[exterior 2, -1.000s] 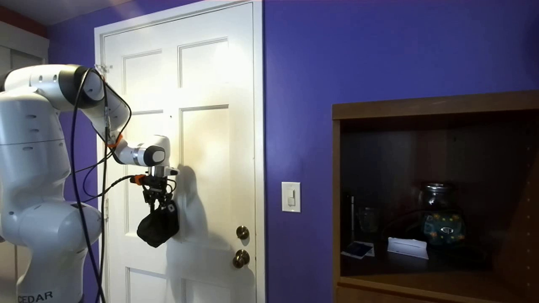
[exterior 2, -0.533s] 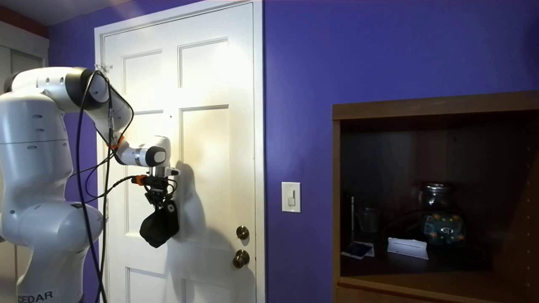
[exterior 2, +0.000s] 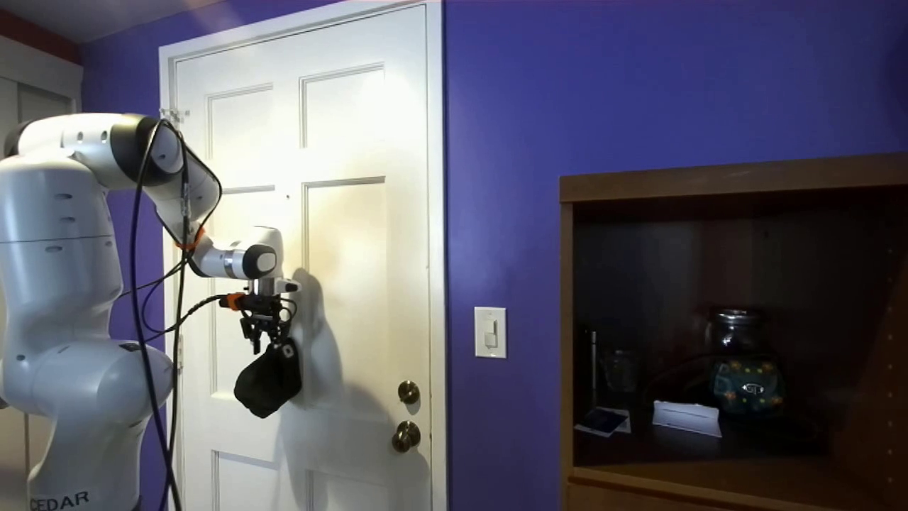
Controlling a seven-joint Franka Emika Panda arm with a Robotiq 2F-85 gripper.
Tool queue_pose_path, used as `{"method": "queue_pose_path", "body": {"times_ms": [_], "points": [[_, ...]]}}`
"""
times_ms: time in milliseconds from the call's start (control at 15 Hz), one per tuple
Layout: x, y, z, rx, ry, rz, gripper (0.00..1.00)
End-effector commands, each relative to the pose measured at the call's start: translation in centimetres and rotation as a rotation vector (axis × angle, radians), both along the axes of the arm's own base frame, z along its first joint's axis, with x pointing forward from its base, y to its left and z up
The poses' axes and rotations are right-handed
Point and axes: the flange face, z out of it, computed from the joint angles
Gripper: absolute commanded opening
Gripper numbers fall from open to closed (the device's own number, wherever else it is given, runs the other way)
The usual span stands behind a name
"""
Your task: Move the beanie from the hook on the door to the top of the shelf
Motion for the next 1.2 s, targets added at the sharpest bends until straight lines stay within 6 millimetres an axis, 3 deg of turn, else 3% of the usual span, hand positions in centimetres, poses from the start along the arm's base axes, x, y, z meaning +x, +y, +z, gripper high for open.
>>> {"method": "queue_pose_path", "body": {"times_ms": [0,133,200,333,867,1133], "points": [[-0.3,0.9,0.0,-0.005,-0.024,-0.005,0.85],[-0.3,1.0,-0.5,-0.001,-0.013,0.001,0.98],[-0.3,1.0,-0.5,0.001,-0.016,0.003,0.56],[-0.4,1.0,-0.5,-0.014,-0.029,0.007,0.59],[-0.2,0.7,-1.2,-0.043,-0.036,0.029,0.03],[-0.6,0.1,-0.1,-0.057,-0.048,0.020,0.00]]}}
